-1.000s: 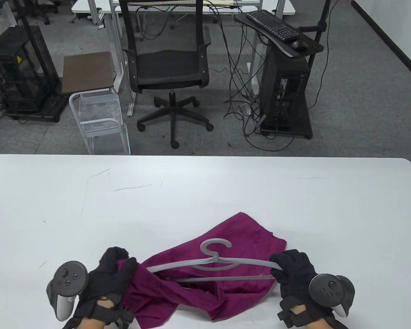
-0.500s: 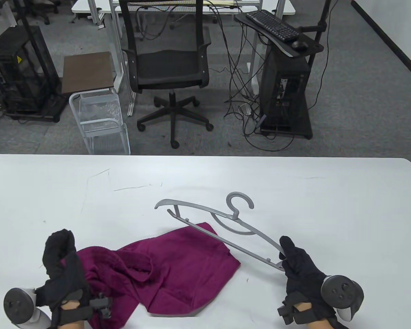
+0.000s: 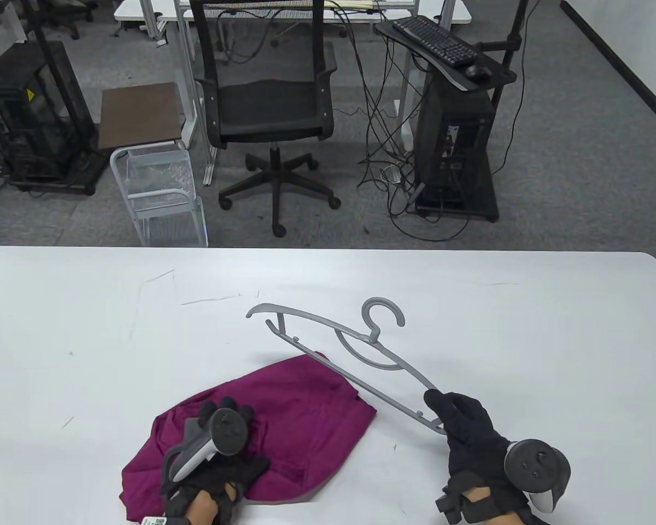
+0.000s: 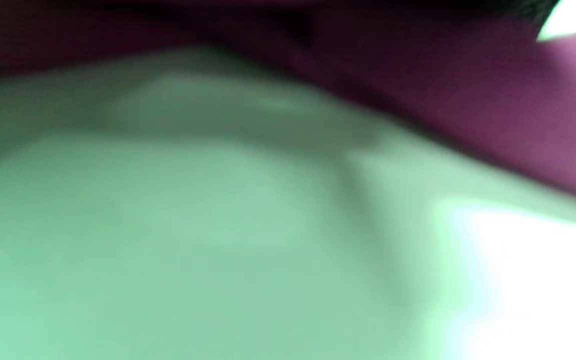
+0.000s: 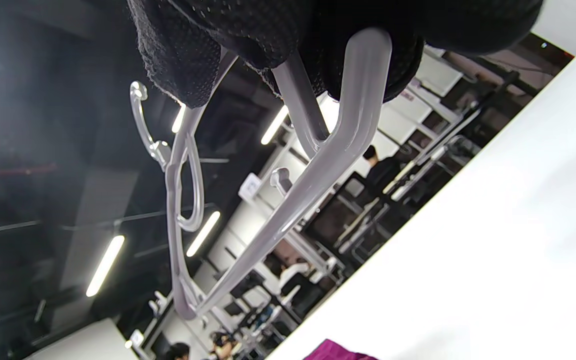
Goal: Remove shorts from gray hanger
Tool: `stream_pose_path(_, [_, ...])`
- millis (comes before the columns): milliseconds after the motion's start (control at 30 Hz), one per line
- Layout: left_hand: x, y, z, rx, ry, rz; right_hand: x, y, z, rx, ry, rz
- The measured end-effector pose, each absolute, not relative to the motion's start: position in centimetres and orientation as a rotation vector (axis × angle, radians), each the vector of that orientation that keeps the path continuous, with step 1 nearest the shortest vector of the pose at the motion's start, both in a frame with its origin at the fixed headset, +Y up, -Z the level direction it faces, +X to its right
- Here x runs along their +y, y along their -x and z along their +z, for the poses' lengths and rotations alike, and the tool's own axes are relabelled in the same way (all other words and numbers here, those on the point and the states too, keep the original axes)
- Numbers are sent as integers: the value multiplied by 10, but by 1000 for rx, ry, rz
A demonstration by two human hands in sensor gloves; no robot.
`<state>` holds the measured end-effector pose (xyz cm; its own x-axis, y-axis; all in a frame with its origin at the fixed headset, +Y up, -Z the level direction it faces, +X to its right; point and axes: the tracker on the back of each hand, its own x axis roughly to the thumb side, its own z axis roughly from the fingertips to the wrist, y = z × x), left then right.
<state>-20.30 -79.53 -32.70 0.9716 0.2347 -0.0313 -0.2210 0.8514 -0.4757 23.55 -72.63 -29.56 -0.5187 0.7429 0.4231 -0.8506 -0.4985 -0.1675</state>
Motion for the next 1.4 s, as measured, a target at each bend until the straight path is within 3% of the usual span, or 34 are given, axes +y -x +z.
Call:
stream_pose_path(67, [-796, 203, -328, -11, 432, 244, -726, -235, -295, -434, -374, 2088])
stream_pose_path(300, [-791, 210, -328, -38, 438, 343, -727, -232, -295, -423, -398, 2090])
stream_pose_path(433, [-764, 224, -323, -42, 256, 470, -728, -234, -295, -418, -344, 2062])
stream_pose_path(567, [-732, 249, -306, -72, 80, 745, -732, -244, -297, -414, -188, 2021])
stream_pose_path(700, [-718, 281, -293, -2, -109, 1012, -744, -256, -301, -266, -10, 1974])
stream_pose_path(933, [-720, 299, -291, 53, -95, 1096, -771, -263, -314, -39, 217, 2028])
stream_pose_path(1067, [-719, 298, -291, 47, -103, 1087, -773, -257, -323, 15, 231, 2158])
stream_pose_path(1333, [-720, 296, -290, 50, -83, 1089, -796, -243, -329, 353, 272, 2337])
stream_pose_path(1400, [-721, 297, -291, 64, -81, 1084, -796, -242, -328, 360, 285, 2354])
